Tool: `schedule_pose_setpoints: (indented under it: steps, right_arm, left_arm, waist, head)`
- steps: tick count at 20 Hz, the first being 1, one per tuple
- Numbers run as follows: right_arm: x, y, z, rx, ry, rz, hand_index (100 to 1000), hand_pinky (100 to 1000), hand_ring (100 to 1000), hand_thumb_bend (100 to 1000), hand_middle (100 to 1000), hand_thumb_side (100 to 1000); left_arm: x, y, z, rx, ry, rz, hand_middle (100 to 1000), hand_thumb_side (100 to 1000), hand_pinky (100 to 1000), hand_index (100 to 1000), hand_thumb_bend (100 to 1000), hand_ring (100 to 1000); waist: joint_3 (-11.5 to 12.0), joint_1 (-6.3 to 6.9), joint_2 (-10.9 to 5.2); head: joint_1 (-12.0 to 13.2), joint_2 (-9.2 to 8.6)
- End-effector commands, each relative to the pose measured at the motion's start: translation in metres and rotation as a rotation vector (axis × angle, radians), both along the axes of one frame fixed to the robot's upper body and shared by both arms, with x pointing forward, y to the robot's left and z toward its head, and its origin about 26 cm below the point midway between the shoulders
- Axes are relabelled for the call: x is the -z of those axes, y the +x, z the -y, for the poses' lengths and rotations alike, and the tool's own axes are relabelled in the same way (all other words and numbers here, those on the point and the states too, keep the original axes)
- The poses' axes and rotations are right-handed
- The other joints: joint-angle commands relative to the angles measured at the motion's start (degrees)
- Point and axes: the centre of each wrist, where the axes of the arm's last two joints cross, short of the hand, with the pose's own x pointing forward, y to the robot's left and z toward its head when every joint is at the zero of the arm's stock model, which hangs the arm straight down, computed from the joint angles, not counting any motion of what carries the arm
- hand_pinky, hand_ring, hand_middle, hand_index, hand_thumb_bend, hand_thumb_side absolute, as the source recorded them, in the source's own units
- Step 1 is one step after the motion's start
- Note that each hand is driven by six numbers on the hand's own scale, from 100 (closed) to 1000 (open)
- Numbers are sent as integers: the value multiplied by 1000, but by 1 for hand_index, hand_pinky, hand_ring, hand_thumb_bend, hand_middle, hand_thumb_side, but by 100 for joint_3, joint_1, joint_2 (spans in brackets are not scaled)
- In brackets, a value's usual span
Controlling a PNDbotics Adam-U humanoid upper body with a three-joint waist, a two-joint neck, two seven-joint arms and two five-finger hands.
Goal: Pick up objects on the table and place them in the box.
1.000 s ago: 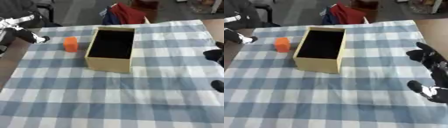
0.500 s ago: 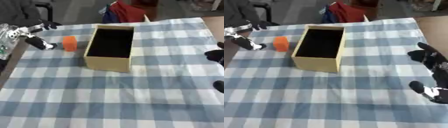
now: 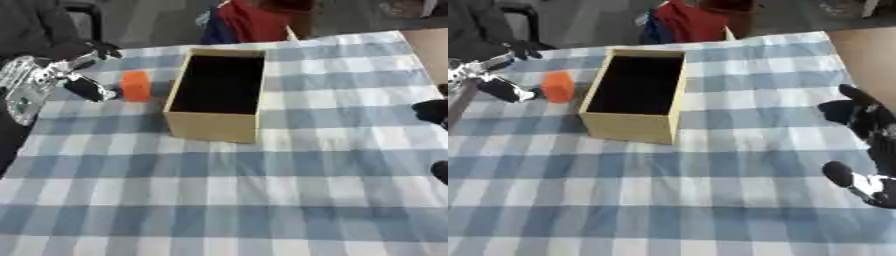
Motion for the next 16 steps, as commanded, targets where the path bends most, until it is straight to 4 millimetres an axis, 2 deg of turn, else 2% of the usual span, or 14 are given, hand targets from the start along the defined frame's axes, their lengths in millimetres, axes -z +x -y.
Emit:
schedule_pose_setpoints:
  steps: [1,7,16]
  right_arm:
    - [-12,-1,-2,-13,4,37,1000,871,864,651,769,552]
    - [-12,-1,-3,-18,11,36,1000,871,864,649,769,553]
    - [-13,-1,-3,-22,16,38,1000,873,865,648,768,551]
  left_arm:
    - [-10,1,-3,-22,34,51,878,319,855,926,376,887]
    - [4,5,0,-50,49,58,880,291,853,927,359,887]
    - [22,9,-1,-88,2,94,867,302,851,922,298,871]
  waist:
    - [-19,-13,-89]
    - [-76,-27,-62]
    - [-107,-48,-21]
  head:
    - [37,-72]
    - [111,-239]
    - [138,-217]
